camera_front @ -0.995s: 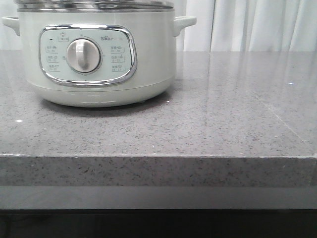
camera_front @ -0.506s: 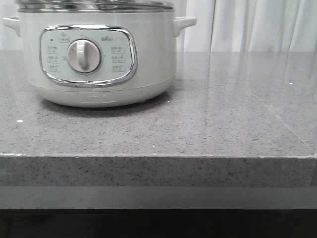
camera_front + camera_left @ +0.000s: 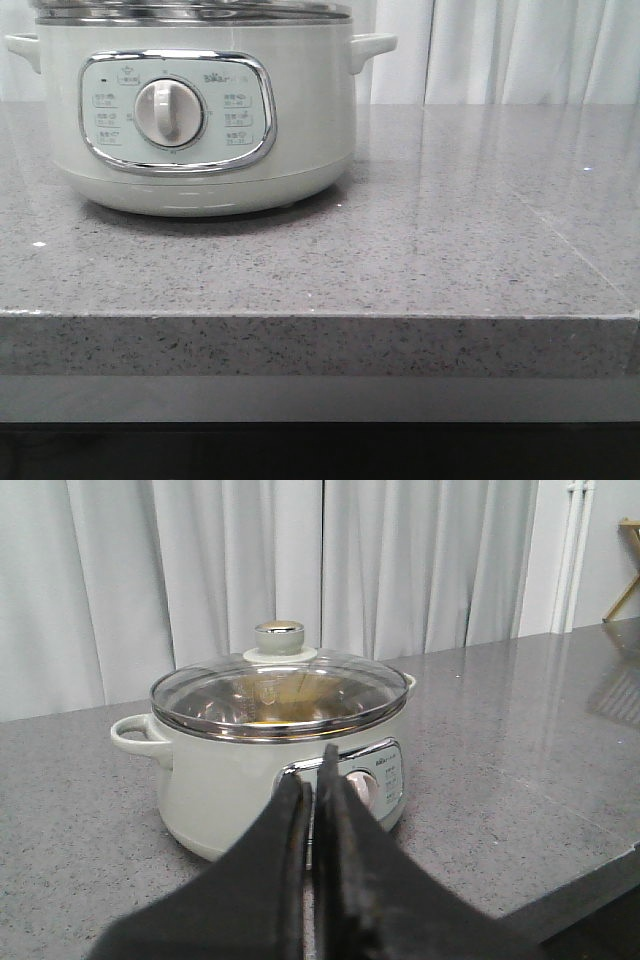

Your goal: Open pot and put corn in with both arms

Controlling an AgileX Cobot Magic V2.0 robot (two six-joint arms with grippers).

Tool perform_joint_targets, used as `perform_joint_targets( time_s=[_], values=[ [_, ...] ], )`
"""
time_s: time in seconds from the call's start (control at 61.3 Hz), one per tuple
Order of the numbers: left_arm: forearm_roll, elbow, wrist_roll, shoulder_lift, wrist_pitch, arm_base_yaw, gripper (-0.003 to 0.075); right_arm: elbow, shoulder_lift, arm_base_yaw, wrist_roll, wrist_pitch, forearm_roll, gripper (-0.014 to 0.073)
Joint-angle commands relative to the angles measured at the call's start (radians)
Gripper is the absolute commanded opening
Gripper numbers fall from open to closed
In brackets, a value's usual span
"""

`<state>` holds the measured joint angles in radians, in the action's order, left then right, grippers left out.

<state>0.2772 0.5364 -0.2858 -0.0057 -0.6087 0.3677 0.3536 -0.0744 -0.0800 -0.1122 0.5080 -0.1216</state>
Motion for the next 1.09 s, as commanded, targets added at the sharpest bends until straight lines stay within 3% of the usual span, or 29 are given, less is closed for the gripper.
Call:
perform_joint_targets(
  time_s=[0.0, 0.065, 0.212, 0.391, 0.718, 1.076],
  values=[
    [0.017, 0.021, -0.002, 0.003, 0.082, -0.001, -0.0018, 0.026, -0.012, 0.005, -0.003, -0.083, -0.005, -0.006],
    [0.005, 0.004, 0.002, 0.003, 0.107, -0.001, -0.0018, 0.026, -0.012, 0.005, -0.003, -0.083, -0.005, -0.006],
    [-0.175, -0.051, 0.194, -0.023, 0.18, -0.044, -0.0018, 0.026, -0.012, 0.005, -0.003, -0.081, -0.005, -0.006],
    [-0.249, -0.143, 0.202, -0.023, 0.225, -0.152, -0.0018, 0.026, -0.012, 0.005, -0.003, -0.075, -0.005, -0.006],
    [-0.269, -0.381, 0.212, -0.023, 0.324, -0.36, -0.0018, 0.026, -0.012, 0.005, -0.003, -0.075, -0.005, -0.006],
    [-0.22, -0.538, 0.212, -0.023, 0.525, -0.364, -0.0018, 0.026, -0.012, 0.005, -0.003, -0.075, -0.005, -0.006]
  ],
)
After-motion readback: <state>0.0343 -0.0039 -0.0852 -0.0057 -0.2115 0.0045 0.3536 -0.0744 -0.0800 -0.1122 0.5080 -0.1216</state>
